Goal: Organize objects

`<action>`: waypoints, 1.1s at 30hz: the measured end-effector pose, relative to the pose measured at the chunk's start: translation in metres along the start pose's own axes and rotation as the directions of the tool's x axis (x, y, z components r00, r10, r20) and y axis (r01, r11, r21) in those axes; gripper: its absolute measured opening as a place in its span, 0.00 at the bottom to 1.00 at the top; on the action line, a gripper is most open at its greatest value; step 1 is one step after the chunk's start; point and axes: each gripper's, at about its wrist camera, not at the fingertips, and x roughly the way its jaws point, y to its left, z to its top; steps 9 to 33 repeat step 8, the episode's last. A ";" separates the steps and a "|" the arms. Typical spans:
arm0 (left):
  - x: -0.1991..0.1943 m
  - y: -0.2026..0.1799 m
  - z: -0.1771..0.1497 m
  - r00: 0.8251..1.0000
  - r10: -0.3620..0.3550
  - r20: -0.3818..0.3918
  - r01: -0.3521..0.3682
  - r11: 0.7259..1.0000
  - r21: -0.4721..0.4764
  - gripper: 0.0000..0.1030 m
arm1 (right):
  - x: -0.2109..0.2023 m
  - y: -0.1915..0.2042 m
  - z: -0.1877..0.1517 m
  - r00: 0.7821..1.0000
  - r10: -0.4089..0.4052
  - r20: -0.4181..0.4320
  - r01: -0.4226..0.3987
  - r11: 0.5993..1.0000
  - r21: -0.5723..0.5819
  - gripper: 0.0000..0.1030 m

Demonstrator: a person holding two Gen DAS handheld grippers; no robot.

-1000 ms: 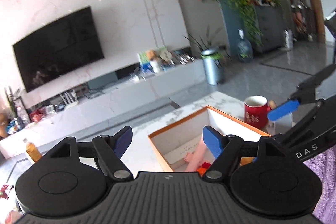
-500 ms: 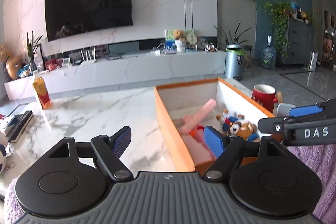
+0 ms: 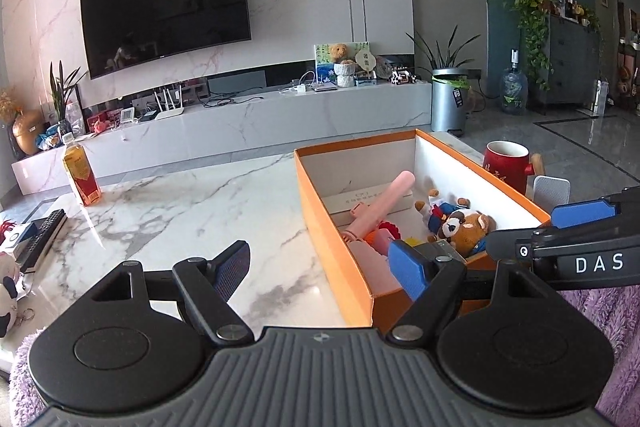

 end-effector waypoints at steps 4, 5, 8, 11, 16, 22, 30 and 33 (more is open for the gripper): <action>-0.001 -0.001 0.001 1.000 -0.001 -0.007 0.001 1.000 -0.002 0.88 | 0.002 -0.003 0.000 1.000 0.000 -0.004 0.000 1.000 0.008 0.75; -0.001 0.000 0.002 1.000 0.000 -0.007 0.000 1.000 -0.003 0.88 | 0.003 -0.003 0.000 1.000 0.001 -0.005 -0.001 1.000 0.009 0.75; 0.000 0.000 0.002 1.000 -0.001 -0.012 0.001 1.000 -0.001 0.88 | 0.004 -0.003 0.000 1.000 0.003 -0.007 -0.003 1.000 0.006 0.75; 0.000 0.000 0.002 1.000 -0.001 -0.012 0.001 1.000 -0.001 0.88 | 0.004 -0.003 0.000 1.000 0.003 -0.007 -0.003 1.000 0.006 0.75; 0.000 0.000 0.002 1.000 -0.001 -0.012 0.001 1.000 -0.001 0.88 | 0.004 -0.003 0.000 1.000 0.003 -0.007 -0.003 1.000 0.006 0.75; 0.000 0.000 0.002 1.000 -0.001 -0.012 0.001 1.000 -0.001 0.88 | 0.004 -0.003 0.000 1.000 0.003 -0.007 -0.003 1.000 0.006 0.75; 0.000 0.000 0.002 1.000 -0.001 -0.012 0.001 1.000 -0.001 0.88 | 0.004 -0.003 0.000 1.000 0.003 -0.007 -0.003 1.000 0.006 0.75; 0.000 0.000 0.002 1.000 -0.001 -0.012 0.001 1.000 -0.001 0.88 | 0.004 -0.003 0.000 1.000 0.003 -0.007 -0.003 1.000 0.006 0.75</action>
